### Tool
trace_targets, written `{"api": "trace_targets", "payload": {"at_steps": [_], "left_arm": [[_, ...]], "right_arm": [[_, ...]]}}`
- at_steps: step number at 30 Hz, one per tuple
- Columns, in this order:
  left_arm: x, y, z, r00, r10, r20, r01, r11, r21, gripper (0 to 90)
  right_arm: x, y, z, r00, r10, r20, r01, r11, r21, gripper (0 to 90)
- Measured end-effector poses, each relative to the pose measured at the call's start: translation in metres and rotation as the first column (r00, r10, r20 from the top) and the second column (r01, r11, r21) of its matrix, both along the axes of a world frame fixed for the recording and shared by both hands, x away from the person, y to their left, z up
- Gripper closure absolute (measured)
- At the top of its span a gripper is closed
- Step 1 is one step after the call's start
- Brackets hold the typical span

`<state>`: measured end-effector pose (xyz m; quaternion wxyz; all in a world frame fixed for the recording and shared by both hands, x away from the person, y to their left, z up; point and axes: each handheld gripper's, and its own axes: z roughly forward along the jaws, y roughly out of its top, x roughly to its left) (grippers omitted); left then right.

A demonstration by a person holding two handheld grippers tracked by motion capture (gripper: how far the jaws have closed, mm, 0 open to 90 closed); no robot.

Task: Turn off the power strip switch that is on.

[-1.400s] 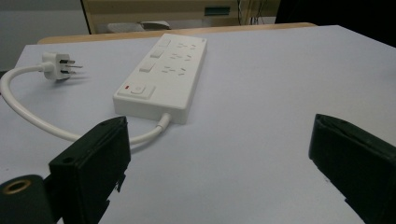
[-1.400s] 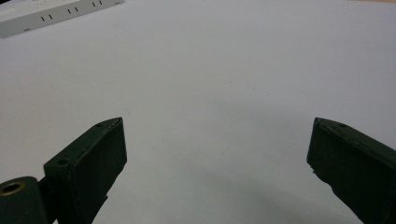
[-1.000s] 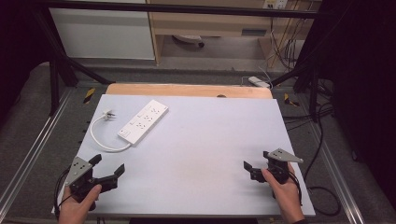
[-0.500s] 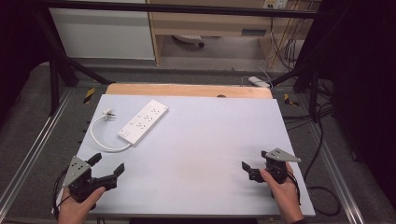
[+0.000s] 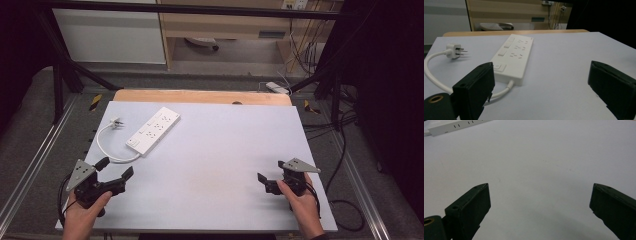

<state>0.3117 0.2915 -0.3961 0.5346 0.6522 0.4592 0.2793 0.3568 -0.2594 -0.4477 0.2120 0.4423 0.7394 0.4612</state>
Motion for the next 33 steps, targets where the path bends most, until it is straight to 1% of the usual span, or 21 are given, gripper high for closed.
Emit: {"api": "trace_targets", "payload": {"at_steps": [4, 6, 9, 11, 14, 24, 31, 33], "left_arm": [[0.009, -0.004, 0.008, 1.0000, -0.006, 0.003, 0.005, 1.0000, 0.005, 6.9], [0.014, -0.006, 0.013, 1.0000, -0.001, 0.005, 0.001, 0.9999, 0.011, 6.9], [0.023, -0.009, 0.019, 0.9998, 0.012, 0.019, -0.012, 0.9995, 0.029, 6.8], [0.028, -0.011, 0.021, 0.9998, 0.011, 0.015, -0.011, 0.9998, 0.016, 6.8], [0.035, -0.013, 0.026, 0.9999, 0.002, 0.010, -0.002, 0.9999, 0.013, 6.5], [0.043, -0.024, 0.038, 0.9995, -0.026, 0.018, 0.026, 0.9995, 0.016, 6.1], [0.051, -0.031, 0.043, 0.9991, -0.036, 0.022, 0.036, 0.9993, 0.007, 6.3], [0.055, -0.034, 0.043, 0.9993, -0.035, 0.015, 0.035, 0.9994, 0.005, 7.3]], "right_arm": [[0.001, 0.001, 0.001, 1.0000, 0.009, 0.001, -0.009, 1.000, 0.002, 3.8], [0.000, 0.001, 0.001, 0.9999, 0.010, 0.003, -0.010, 1.000, 0.007, 3.7], [0.000, 0.001, 0.003, 0.9999, 0.012, 0.006, -0.012, 1.000, 0.016, 3.7], [0.000, 0.001, 0.004, 0.9998, 0.016, 0.011, -0.016, 1.000, 0.019, 3.7], [0.000, 0.002, 0.004, 0.9996, 0.026, 0.011, -0.026, 0.999, 0.024, 3.6], [-0.001, 0.002, 0.006, 0.9994, 0.031, 0.018, -0.031, 0.999, 0.025, 3.6], [-0.002, 0.002, 0.006, 0.9993, 0.036, 0.011, -0.036, 0.999, 0.029, 3.5], [-0.001, 0.003, 0.005, 0.9994, 0.034, 0.009, -0.035, 0.999, 0.031, 3.5]]}}
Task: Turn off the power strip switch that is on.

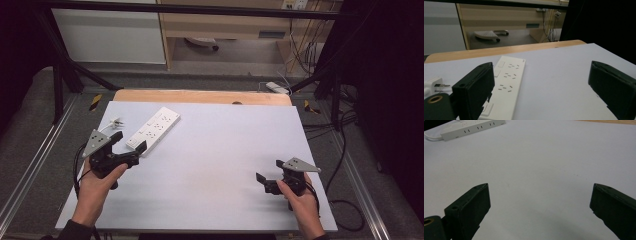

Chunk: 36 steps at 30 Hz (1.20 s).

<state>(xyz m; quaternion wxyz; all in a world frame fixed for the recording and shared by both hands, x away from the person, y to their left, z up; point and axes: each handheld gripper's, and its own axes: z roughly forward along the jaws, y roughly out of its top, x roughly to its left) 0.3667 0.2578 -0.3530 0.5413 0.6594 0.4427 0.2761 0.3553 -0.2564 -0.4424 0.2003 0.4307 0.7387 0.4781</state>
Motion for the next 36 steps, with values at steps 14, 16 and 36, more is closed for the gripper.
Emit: {"api": "trace_targets", "payload": {"at_steps": [14, 16, 36], "left_arm": [[0.038, -0.019, 0.008, 0.9997, -0.018, -0.019, 0.019, 0.9990, 0.040, 7.9], [0.045, -0.021, 0.009, 0.9996, -0.021, -0.018, 0.022, 0.9987, 0.047, 7.9], [0.100, -0.038, 0.004, 0.9997, 0.000, -0.025, 0.002, 0.9976, 0.069, 8.5]], "right_arm": [[-0.001, -0.001, 0.000, 1.0000, -0.003, -0.003, 0.003, 1.000, 0.002, 3.3], [-0.001, -0.001, 0.000, 1.0000, -0.003, -0.003, 0.003, 1.000, 0.002, 3.3], [-0.001, -0.001, 0.001, 1.0000, 0.007, -0.001, -0.007, 1.000, 0.004, 3.3]]}}
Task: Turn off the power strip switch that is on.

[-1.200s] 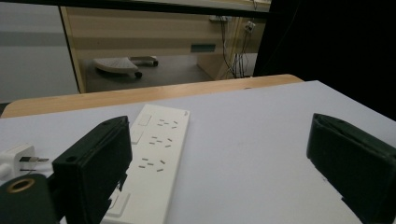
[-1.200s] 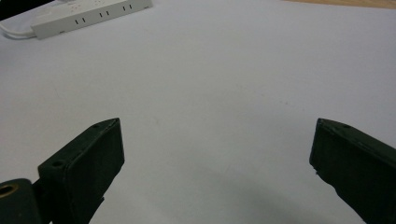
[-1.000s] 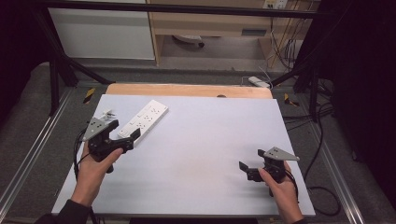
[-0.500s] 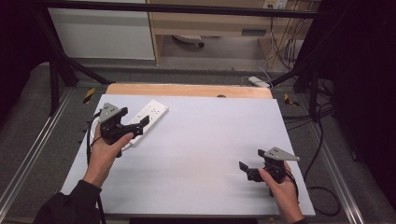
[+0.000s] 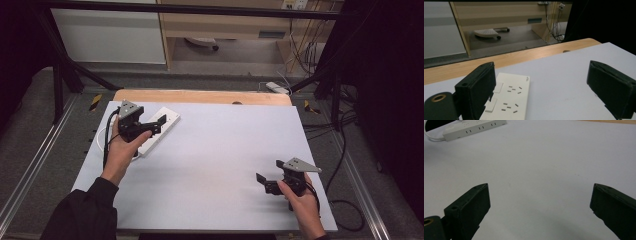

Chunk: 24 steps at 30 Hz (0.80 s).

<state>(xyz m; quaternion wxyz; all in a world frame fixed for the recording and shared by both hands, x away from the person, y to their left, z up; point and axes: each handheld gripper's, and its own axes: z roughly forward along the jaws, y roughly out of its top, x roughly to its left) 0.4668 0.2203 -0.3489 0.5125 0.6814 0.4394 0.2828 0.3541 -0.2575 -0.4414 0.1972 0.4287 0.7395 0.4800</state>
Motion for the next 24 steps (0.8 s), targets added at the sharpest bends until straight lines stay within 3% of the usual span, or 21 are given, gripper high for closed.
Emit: {"api": "trace_targets", "payload": {"at_steps": [24], "left_arm": [[0.048, -0.010, -0.017, 0.9963, 0.084, -0.016, -0.083, 0.9960, 0.031, 10.0]], "right_arm": [[-0.001, 0.000, 0.001, 0.9999, 0.010, 0.004, -0.010, 1.000, 0.005, 3.3]]}}
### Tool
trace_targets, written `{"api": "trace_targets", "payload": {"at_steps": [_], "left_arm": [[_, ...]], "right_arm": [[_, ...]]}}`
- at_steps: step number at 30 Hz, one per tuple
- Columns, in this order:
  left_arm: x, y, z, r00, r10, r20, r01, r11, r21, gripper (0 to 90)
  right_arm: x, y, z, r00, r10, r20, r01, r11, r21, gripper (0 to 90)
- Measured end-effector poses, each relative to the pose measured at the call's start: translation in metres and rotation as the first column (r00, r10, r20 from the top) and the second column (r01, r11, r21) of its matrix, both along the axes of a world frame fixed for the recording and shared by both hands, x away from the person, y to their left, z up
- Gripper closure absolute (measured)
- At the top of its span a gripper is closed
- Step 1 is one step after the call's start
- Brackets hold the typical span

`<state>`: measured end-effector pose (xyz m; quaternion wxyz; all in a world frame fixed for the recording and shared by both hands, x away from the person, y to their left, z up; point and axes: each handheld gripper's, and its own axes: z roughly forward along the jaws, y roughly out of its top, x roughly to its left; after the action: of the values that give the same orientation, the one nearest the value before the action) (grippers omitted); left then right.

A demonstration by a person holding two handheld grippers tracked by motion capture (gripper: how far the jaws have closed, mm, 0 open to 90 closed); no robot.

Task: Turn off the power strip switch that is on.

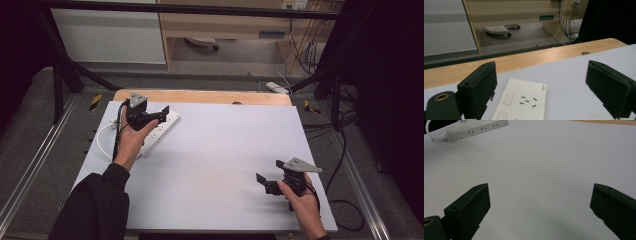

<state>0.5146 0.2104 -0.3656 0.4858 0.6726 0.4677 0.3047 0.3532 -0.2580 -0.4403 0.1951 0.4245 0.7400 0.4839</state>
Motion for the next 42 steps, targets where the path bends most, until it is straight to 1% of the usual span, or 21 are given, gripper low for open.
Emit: {"api": "trace_targets", "payload": {"at_steps": [3, 4, 9, 11, 14, 20, 24, 26, 29, 33, 34, 42], "left_arm": [[0.004, 0.000, -0.002, 1.0000, 0.007, -0.007, -0.007, 0.9998, 0.017, 10.2], [0.006, 0.000, -0.003, 0.9999, 0.015, -0.002, -0.015, 0.9997, 0.021, 10.4], [0.012, 0.001, -0.003, 0.9994, 0.035, 0.000, -0.035, 0.9993, 0.015, 12.2], [0.014, 0.002, -0.004, 0.9990, 0.045, -0.001, -0.045, 0.9988, 0.019, 12.6], [0.016, 0.005, -0.004, 0.9979, 0.064, 0.002, -0.064, 0.9976, 0.026, 15.6], [0.022, 0.009, -0.006, 0.9963, 0.085, -0.013, -0.085, 0.9958, 0.035, 22.1], [0.025, 0.008, -0.008, 0.9958, 0.091, -0.009, -0.090, 0.9953, 0.036, 29.0], [0.026, 0.007, -0.011, 0.9952, 0.097, -0.012, -0.096, 0.9944, 0.044, 32.6], [0.028, 0.007, -0.014, 0.9947, 0.101, -0.017, -0.100, 0.9941, 0.043, 38.6], [0.031, 0.007, -0.017, 0.9940, 0.106, -0.025, -0.105, 0.9939, 0.034, 50.0], [0.032, 0.008, -0.018, 0.9939, 0.107, -0.029, -0.106, 0.9939, 0.033, 53.1], [0.035, 0.010, -0.024, 0.9945, 0.095, -0.045, -0.093, 0.9951, 0.034, 66.5]], "right_arm": [[0.000, 0.000, 0.000, 1.0000, 0.001, 0.000, -0.001, 1.000, -0.001, 3.3], [0.000, 0.000, 0.000, 1.0000, 0.001, 0.001, -0.001, 1.000, -0.001, 3.3], [0.000, 0.000, 0.000, 1.0000, 0.000, 0.000, 0.000, 1.000, -0.002, 3.2], [0.000, 0.000, 0.000, 1.0000, 0.001, 0.001, -0.001, 1.000, -0.001, 3.2], [0.000, 0.000, 0.000, 1.0000, 0.002, 0.001, -0.002, 1.000, 0.000, 3.2], [-0.001, 0.000, 0.001, 1.0000, 0.001, 0.000, -0.001, 1.000, -0.002, 3.1], [0.000, 0.000, 0.001, 1.0000, 0.001, 0.001, -0.001, 1.000, -0.002, 3.1], [0.000, 0.000, 0.001, 1.0000, 0.001, 0.002, -0.001, 1.000, -0.004, 3.1], [0.000, 0.000, 0.001, 1.0000, 0.002, 0.001, -0.002, 1.000, -0.005, 3.1], [0.000, 0.000, 0.001, 1.0000, 0.002, 0.001, -0.002, 1.000, -0.004, 3.1], [0.000, 0.000, 0.001, 1.0000, 0.001, 0.001, -0.001, 1.000, -0.004, 3.1], [0.000, 0.000, 0.001, 1.0000, 0.003, 0.000, -0.003, 1.000, -0.003, 3.1]]}}
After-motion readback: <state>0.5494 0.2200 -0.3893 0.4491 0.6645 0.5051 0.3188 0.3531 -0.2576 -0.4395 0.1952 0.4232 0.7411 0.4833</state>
